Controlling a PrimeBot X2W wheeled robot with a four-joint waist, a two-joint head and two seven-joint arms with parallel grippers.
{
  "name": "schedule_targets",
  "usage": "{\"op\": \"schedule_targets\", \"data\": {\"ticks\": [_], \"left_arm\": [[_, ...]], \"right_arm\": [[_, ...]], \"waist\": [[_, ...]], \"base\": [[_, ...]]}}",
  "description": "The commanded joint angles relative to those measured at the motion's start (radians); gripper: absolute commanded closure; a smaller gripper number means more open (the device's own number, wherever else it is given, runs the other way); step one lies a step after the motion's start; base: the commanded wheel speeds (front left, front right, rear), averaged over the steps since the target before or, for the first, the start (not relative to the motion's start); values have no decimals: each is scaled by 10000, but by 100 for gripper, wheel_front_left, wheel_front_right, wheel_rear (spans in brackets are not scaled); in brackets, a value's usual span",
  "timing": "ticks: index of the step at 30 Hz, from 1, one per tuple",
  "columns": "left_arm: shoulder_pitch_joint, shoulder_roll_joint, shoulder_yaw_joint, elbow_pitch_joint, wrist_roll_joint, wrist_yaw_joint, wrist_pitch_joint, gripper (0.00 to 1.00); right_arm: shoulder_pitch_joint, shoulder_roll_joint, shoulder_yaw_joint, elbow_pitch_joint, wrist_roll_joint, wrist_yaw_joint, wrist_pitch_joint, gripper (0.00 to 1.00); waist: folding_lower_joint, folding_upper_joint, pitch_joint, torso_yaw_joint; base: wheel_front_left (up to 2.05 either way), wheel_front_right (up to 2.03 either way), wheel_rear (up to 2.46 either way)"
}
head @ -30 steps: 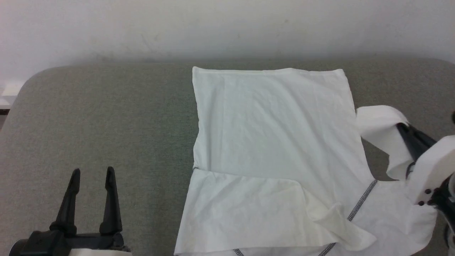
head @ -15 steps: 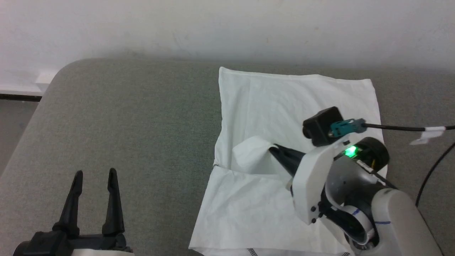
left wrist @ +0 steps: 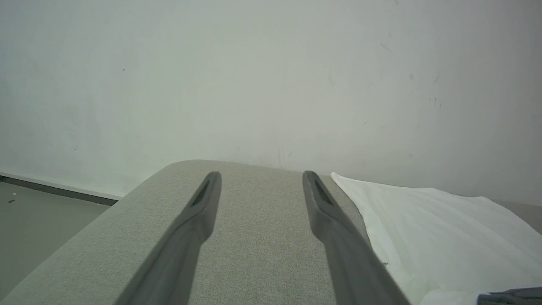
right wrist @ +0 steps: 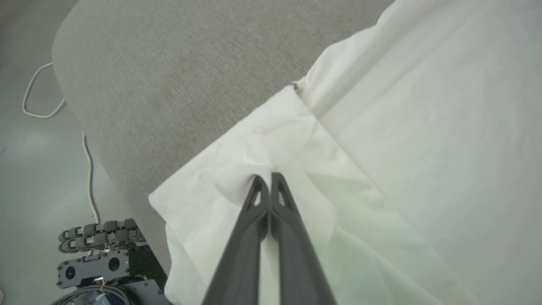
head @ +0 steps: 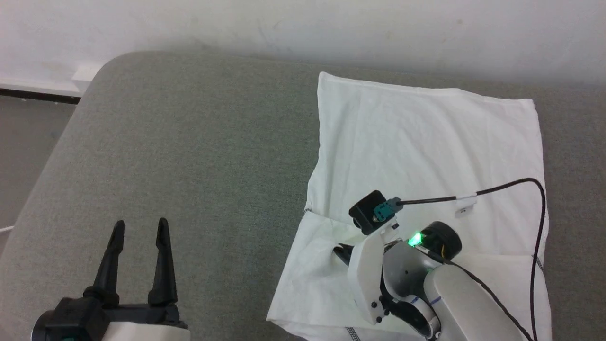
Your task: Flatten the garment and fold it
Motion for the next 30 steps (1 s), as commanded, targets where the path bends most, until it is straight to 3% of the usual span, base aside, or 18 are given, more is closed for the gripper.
{"op": "schedule_targets", "data": {"ticks": [1, 5, 6, 7, 8, 13, 19, 24, 30], "left_arm": [[-174, -13, -25, 40, -47, -45, -83, 0], [-279, -20, -143, 197, -46, -67, -88, 0], [-293, -21, -170, 226, -46, -69, -83, 0], [-303, -16, -190, 254, -48, -73, -76, 0], [-308, -6, -205, 282, -50, -78, -68, 0], [-230, 48, -240, 346, -44, -55, -13, 0], [-33, 146, -233, 199, -19, 0, 74, 0], [75, 242, -194, 16, -12, 37, 110, 0], [137, 279, -242, -181, 24, 68, 55, 0]], "right_arm": [[-89, 20, 16, 157, -66, -9, -101, 100], [-69, 29, 144, 1288, 101, -9, -765, 100], [-88, 30, 214, 1526, 148, -9, -925, 91], [-105, 30, 288, 1746, 224, -9, -1084, 64], [-125, 31, 375, 1956, 310, -9, -1225, 2], [-249, 32, 759, 2514, 1024, -9, -1871, 0], [-389, 32, 469, 1958, 1756, -9, -2437, 0], [-40, 33, -943, 739, 1302, -9, -2819, 0], [1011, 27, -2998, -1625, 203, -9, -3671, 0]], "waist": [[-1, 0, 74, 155], [-1, 0, 17, 345], [-1, 0, -9, 377], [-1, 0, -40, 401], [-1, 0, -78, 420], [-1, 0, -350, 403], [-1, 0, -575, 115], [-1, 0, -606, -257], [-1, 0, -464, -695]], "base": [[0, 0, 0], [0, 0, 0], [0, 0, 0], [0, 0, 0], [0, 0, 0], [0, 0, 0], [0, 0, 0], [0, 0, 0], [0, 0, 0]]}}
